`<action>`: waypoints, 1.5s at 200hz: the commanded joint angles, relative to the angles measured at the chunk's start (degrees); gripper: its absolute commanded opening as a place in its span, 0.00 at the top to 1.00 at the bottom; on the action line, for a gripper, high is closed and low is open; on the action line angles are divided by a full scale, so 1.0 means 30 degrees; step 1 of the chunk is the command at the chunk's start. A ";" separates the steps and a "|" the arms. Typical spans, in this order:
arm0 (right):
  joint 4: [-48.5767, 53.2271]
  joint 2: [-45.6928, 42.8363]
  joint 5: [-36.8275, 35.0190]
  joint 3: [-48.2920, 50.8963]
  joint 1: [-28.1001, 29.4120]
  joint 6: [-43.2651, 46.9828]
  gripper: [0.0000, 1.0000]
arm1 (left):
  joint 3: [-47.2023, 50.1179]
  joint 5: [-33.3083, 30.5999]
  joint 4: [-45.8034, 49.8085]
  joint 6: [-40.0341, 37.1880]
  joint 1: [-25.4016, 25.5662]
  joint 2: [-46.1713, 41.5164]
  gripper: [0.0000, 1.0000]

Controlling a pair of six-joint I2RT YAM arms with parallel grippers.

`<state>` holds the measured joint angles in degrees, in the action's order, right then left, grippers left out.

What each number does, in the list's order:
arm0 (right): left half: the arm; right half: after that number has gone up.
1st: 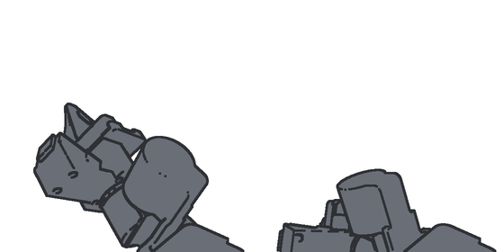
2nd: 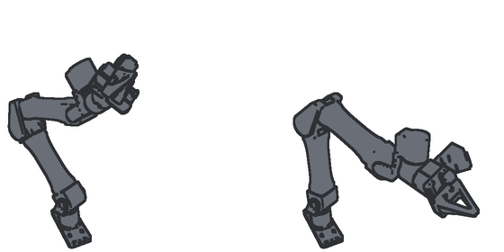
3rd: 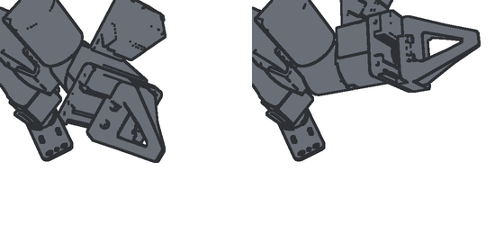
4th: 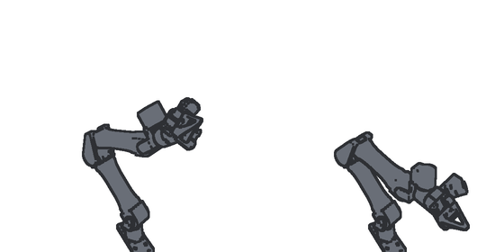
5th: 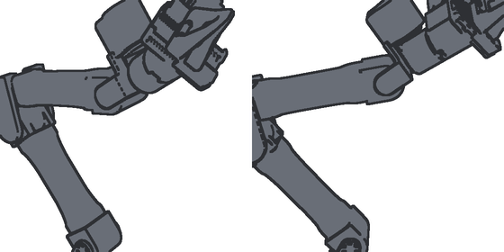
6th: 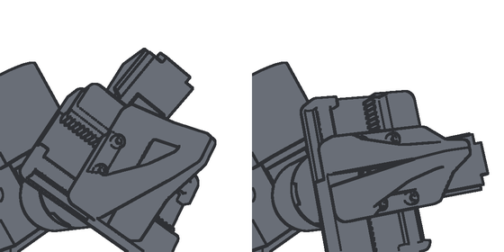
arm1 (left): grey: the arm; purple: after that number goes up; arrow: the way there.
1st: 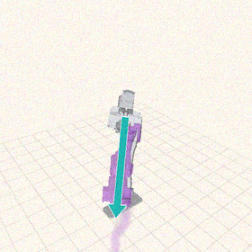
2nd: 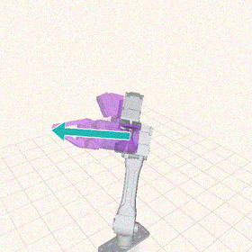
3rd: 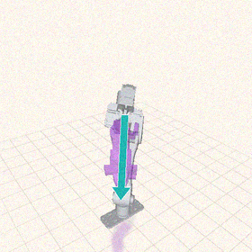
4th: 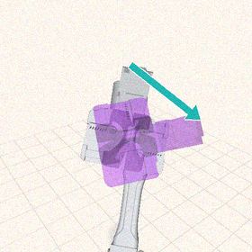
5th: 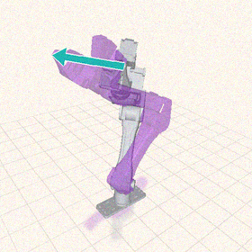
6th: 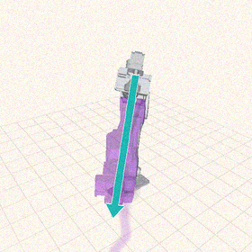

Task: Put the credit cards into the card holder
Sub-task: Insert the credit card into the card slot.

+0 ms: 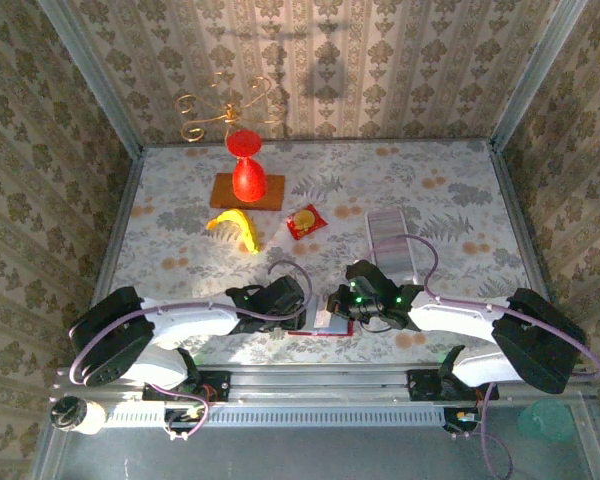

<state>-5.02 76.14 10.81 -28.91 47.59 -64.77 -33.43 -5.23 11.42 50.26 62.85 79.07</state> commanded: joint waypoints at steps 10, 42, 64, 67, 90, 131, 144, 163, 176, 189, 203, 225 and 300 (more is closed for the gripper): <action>-0.0321 -0.0040 -0.0087 -0.0532 0.0182 -0.0250 1.00 | -0.0224 0.0397 -0.0131 -0.0113 -0.0090 0.0406 0.52; -0.0376 0.0148 -0.0087 -0.0407 0.0205 -0.0253 1.00 | -0.0171 0.0427 -0.0174 -0.0058 -0.0091 0.0418 0.55; -0.0608 0.0227 -0.0047 -0.0296 0.0234 -0.0294 1.00 | -0.0110 0.0456 -0.0244 -0.0054 -0.0087 0.0388 0.57; -0.0682 0.0248 -0.0053 -0.0304 0.0221 -0.0319 1.00 | -0.0107 0.0456 -0.0234 -0.0039 -0.0090 0.0392 0.57; -0.0847 0.0400 0.0028 -0.0325 0.0324 -0.0378 1.00 | -0.0048 0.0489 -0.0295 0.0031 -0.0090 0.0392 0.59; -0.0779 0.0724 0.0030 -0.0384 0.0380 -0.0352 1.00 | 0.0039 0.0486 -0.0324 0.0063 -0.0062 0.0226 0.61; -0.0729 0.0724 0.0009 -0.0384 0.0367 -0.0352 1.00 | 0.0036 0.0486 -0.0328 0.0063 -0.0080 0.0216 0.62; -0.0809 0.0539 -0.0028 -0.0355 0.0370 -0.0364 1.00 | 0.0069 0.0457 -0.0337 0.0101 -0.0089 0.0216 0.63; -0.0721 0.0345 -0.0141 -0.0356 0.0366 -0.0329 1.00 | 0.0097 0.0456 -0.0351 0.0092 -0.0076 0.0243 0.64; -0.0408 0.0155 -0.0397 -0.0385 0.0370 -0.0250 1.00 | 0.0128 0.0449 -0.0366 0.0135 -0.0085 0.0244 0.65; -0.0179 -0.0054 -0.0631 -0.0362 0.0389 -0.0178 1.00 | 0.0150 0.0438 -0.0361 0.0151 -0.0077 0.0240 0.65; 0.0056 -0.0451 -0.1052 -0.0267 0.0368 -0.0177 1.00 | 0.0214 0.0427 -0.0380 0.0151 -0.0087 0.0216 0.66; 0.0146 -0.0896 -0.1642 0.0200 0.0381 -0.0328 1.00 | 0.0426 0.0442 -0.0496 0.0238 -0.0084 0.0101 0.68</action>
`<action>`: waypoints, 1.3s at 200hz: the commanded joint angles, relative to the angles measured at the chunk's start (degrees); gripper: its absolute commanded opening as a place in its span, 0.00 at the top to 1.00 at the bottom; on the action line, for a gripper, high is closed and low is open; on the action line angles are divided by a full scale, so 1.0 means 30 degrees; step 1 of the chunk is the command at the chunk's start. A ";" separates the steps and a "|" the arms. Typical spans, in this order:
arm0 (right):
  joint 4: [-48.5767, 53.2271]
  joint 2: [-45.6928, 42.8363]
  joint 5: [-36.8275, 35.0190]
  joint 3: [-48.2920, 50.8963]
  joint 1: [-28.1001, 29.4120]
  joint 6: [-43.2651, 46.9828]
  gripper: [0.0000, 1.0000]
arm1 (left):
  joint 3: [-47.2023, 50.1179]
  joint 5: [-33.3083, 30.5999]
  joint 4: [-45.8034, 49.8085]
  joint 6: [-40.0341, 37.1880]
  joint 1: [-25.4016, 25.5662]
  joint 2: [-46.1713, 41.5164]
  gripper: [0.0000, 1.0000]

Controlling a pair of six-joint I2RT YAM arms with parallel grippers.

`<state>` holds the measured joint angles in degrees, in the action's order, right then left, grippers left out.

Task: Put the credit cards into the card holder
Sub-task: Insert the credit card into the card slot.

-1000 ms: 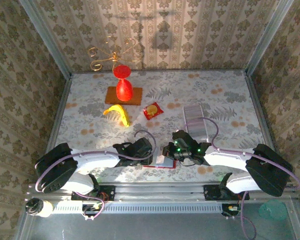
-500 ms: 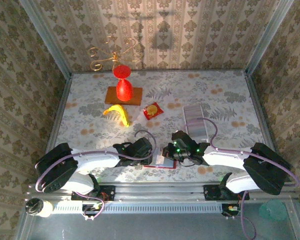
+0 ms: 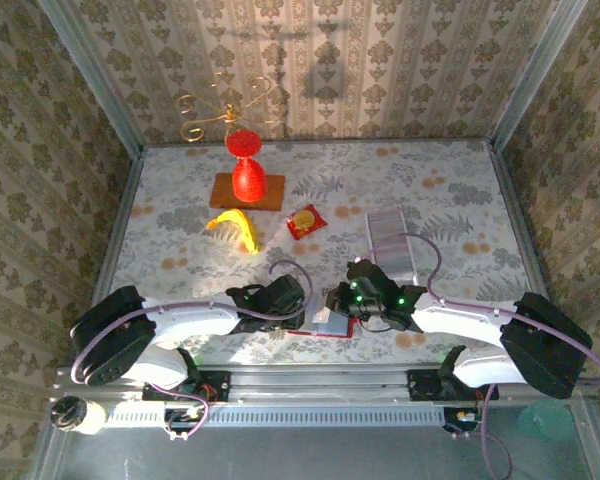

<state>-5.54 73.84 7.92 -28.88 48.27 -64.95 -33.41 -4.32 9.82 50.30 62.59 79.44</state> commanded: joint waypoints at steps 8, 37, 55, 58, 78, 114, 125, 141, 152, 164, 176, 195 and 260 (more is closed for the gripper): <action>0.0268 -0.0037 -0.0634 0.0167 0.0141 -0.0272 1.00 | 0.0425 0.0124 0.0036 0.0250 0.0028 -0.0039 0.68; 0.0265 0.0293 -0.0620 0.0104 0.0160 -0.0208 1.00 | 0.0553 0.0097 0.0002 0.0283 0.0019 -0.0176 0.69; 0.0296 0.0505 -0.0586 0.0079 0.0170 -0.0140 1.00 | 0.0589 0.0106 0.0006 0.0312 0.0003 -0.0268 0.69; 0.0313 0.0535 -0.0575 0.0077 0.0184 -0.0121 1.00 | 0.0615 0.0093 0.0003 0.0312 0.0009 -0.0260 0.70; 0.0569 0.0636 -0.0699 0.0017 0.0207 -0.0003 1.00 | 0.0673 0.0033 0.0019 0.0342 0.0002 -0.0393 0.70; 0.0873 0.0838 -0.0883 0.0018 0.0265 0.0171 1.00 | 0.0737 0.0013 0.0036 0.0415 0.0009 -0.0434 0.70; 0.0938 0.0887 -0.0903 -0.0026 0.0257 0.0231 1.00 | 0.0750 0.0003 0.0036 0.0400 0.0022 -0.0441 0.70; 0.0941 0.0969 -0.0962 -0.0011 0.0304 0.0262 1.00 | 0.0765 0.0003 0.0036 0.0414 0.0005 -0.0473 0.70; 0.0851 0.1020 -0.0936 -0.0011 0.0332 0.0224 1.00 | 0.0765 0.0011 0.0036 0.0429 0.0027 -0.0476 0.70; 0.0646 0.1129 -0.0883 0.0018 0.0371 0.0175 1.00 | 0.0765 0.0004 0.0036 0.0429 0.0006 -0.0479 0.70; 0.0268 0.1260 -0.0732 0.0037 0.0419 0.0145 1.00 | 0.0765 0.0003 0.0009 0.0429 -0.0002 -0.0496 0.70; -0.0255 0.1441 -0.0461 0.0046 0.0519 0.0000 1.00 | 0.0794 0.0009 0.0035 0.0428 0.0028 -0.0513 0.70; -0.1425 0.1728 0.0299 0.0423 0.0667 -0.0506 1.00 | 0.0880 -0.0018 -0.0044 0.0459 0.0026 -0.0581 0.70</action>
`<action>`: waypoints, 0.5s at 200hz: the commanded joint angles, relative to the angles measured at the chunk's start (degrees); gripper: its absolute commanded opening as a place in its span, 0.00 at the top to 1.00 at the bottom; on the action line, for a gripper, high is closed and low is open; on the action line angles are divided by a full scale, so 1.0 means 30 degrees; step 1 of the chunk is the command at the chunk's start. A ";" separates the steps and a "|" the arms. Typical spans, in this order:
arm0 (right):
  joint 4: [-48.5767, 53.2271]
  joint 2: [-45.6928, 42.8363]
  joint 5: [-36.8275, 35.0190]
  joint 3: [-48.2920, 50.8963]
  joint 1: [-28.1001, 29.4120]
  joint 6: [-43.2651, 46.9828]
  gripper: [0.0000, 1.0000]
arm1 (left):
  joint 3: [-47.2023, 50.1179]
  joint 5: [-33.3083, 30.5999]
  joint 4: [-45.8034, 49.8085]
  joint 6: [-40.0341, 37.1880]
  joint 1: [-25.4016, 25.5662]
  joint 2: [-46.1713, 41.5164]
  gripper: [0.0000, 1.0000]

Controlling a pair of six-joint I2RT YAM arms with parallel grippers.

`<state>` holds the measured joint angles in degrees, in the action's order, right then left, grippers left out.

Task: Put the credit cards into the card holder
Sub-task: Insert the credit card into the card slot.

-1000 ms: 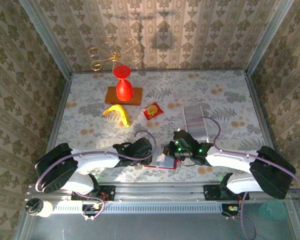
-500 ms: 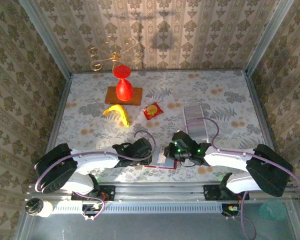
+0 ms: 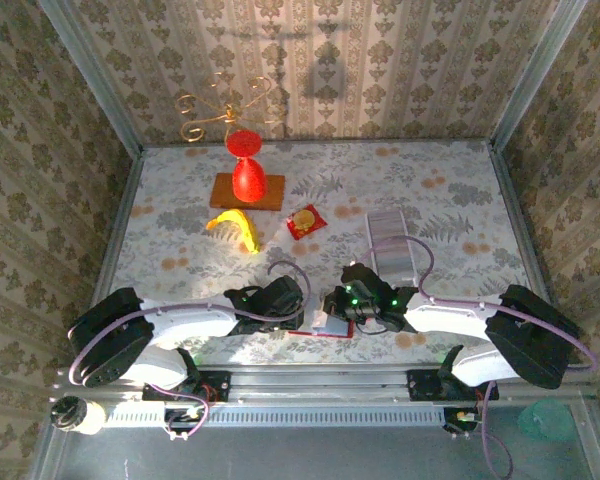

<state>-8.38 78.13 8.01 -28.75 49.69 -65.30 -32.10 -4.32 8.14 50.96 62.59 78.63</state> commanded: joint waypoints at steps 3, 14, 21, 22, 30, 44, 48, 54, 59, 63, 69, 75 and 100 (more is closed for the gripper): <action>-0.0464 0.0296 0.0308 0.0384 0.0194 -0.0405 1.00 | 0.0445 -0.0025 0.0532 0.0240 0.0048 -0.0312 0.70; -0.0325 0.0270 0.0404 0.0436 0.0194 -0.0466 1.00 | 0.0460 -0.0026 0.0516 0.0240 0.0019 -0.0355 0.70; -0.0230 0.0216 0.0442 0.0466 0.0209 -0.0470 1.00 | 0.0463 -0.0020 0.0522 0.0256 0.0024 -0.0342 0.70; -0.0197 0.0212 0.0439 0.0469 0.0201 -0.0470 1.00 | 0.0469 -0.0009 0.0516 0.0248 0.0025 -0.0341 0.70; -0.0068 0.0177 0.0413 0.0501 0.0194 -0.0500 1.00 | 0.0450 -0.0025 0.0527 0.0266 0.0029 -0.0341 0.70; 0.0025 0.0221 0.0406 0.0560 0.0194 -0.0529 1.00 | 0.0445 -0.0016 0.0494 0.0269 0.0026 -0.0370 0.70; 0.0039 0.0236 0.0406 0.0561 0.0194 -0.0529 0.99 | 0.0441 -0.0018 0.0493 0.0269 0.0026 -0.0368 0.70; 0.0137 0.0291 0.0391 0.0561 0.0194 -0.0529 0.94 | 0.0430 0.0018 0.0501 0.0269 0.0033 -0.0347 0.70; 0.0169 0.0346 0.0377 0.0557 0.0194 -0.0481 0.89 | 0.0416 0.0004 0.0507 0.0241 0.0026 -0.0366 0.70; 0.0228 0.0394 0.0377 0.0539 0.0194 -0.0446 0.87 | 0.0416 0.0009 0.0501 0.0242 0.0041 -0.0363 0.70; 0.0271 0.0412 0.0392 0.0510 0.0196 -0.0374 0.86 | 0.0416 0.0004 0.0506 0.0235 0.0030 -0.0371 0.70; 0.0271 0.0413 0.0406 0.0480 0.0196 -0.0325 0.85 | 0.0393 0.0004 0.0509 0.0240 0.0030 -0.0392 0.70; 0.0413 0.1014 0.0519 0.0248 0.0197 -0.0026 0.80 | 0.0389 0.0006 0.0531 0.0229 0.0026 -0.0468 0.70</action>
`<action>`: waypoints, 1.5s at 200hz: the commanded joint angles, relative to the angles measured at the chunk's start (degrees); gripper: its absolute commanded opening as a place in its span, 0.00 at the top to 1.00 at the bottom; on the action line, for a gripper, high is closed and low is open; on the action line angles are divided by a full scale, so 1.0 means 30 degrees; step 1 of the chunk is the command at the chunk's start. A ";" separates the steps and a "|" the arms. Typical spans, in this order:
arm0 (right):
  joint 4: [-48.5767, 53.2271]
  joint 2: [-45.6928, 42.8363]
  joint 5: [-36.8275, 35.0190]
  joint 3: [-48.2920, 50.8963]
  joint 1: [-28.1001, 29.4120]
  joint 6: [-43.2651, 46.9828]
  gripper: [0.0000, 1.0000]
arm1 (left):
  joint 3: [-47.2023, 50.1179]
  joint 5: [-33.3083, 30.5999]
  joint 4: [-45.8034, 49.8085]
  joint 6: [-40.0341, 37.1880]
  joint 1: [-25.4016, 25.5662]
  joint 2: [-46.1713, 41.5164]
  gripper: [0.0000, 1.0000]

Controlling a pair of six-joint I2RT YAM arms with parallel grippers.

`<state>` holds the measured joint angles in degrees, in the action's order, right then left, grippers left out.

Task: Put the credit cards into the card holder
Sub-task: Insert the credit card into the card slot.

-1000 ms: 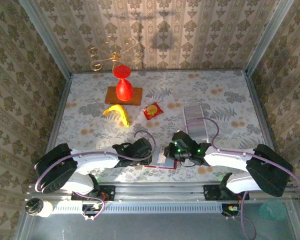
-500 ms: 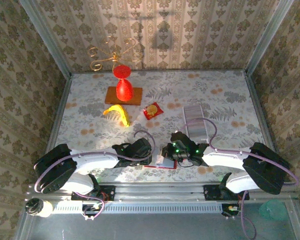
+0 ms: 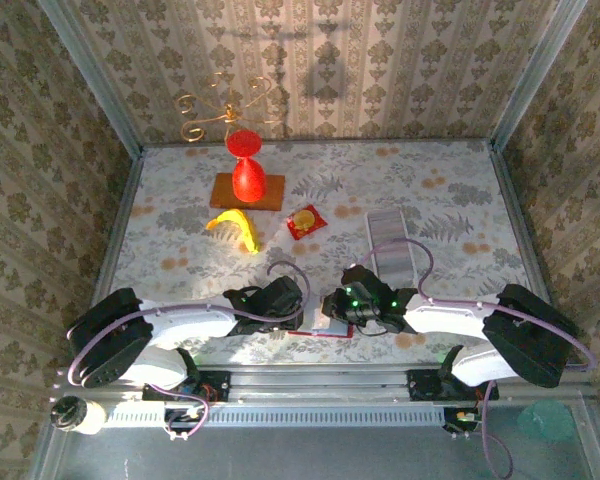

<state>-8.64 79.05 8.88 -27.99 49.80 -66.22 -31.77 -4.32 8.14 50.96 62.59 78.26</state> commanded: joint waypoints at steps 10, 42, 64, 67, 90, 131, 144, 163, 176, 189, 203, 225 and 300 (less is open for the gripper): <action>0.0587 0.0845 0.0312 -0.0143 0.0168 0.0374 0.80 | 0.0279 0.0006 0.0531 0.0211 0.0026 -0.0364 0.70; 0.1191 0.1176 0.0423 -0.0628 0.0160 0.0794 0.79 | 0.0277 0.0019 0.0563 0.0211 0.0041 -0.0422 0.70; 0.1128 0.1348 0.0561 -0.0785 0.0157 0.0904 0.78 | 0.0306 0.0003 0.0558 0.0211 0.0028 -0.0438 0.70; 0.1073 0.1360 0.0555 -0.0794 0.0157 0.0918 0.78 | 0.0306 0.0003 0.0541 0.0211 0.0026 -0.0424 0.70; 0.0834 0.1627 0.0888 -0.0981 0.0158 0.0930 0.77 | 0.0335 0.0003 0.0510 0.0211 0.0026 -0.0409 0.70; 0.0977 0.2185 0.1332 -0.1607 0.0362 0.1253 0.74 | 0.0479 -0.0019 0.0509 0.0240 0.0029 -0.0481 0.70; 0.1323 0.2103 0.1167 -0.1783 0.0448 0.1429 0.73 | 0.0511 -0.0025 0.0509 0.0269 0.0026 -0.0510 0.70; 0.2196 0.1827 0.0672 -0.2004 0.0489 0.1707 0.68 | 0.0592 -0.0026 0.0479 0.0299 0.0026 -0.0569 0.70; 0.2838 0.1546 0.0242 -0.2080 0.0506 0.1882 0.67 | 0.0628 -0.0055 0.0465 0.0302 0.0027 -0.0629 0.70; 0.3477 0.1205 -0.0247 -0.2096 0.0497 0.1996 0.63 | 0.0658 -0.0037 0.0479 0.0328 0.0026 -0.0660 0.70; 0.4198 0.0966 -0.0733 -0.2210 0.0493 0.2157 0.57 | 0.0695 -0.0055 0.0445 0.0328 0.0027 -0.0692 0.70; 0.4554 0.1155 -0.0700 -0.2334 0.0503 0.2210 0.54 | 0.0761 -0.0054 0.0421 0.0357 0.0026 -0.0716 0.71; 0.5266 0.2280 -0.0594 -0.3427 0.0947 0.2619 0.64 | 0.0863 -0.0054 0.0362 0.0416 0.0059 -0.0803 0.71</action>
<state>4.64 84.38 8.73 -36.56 51.86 -59.53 -30.37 -4.32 7.68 51.37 62.59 76.73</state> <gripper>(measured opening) 0.360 0.287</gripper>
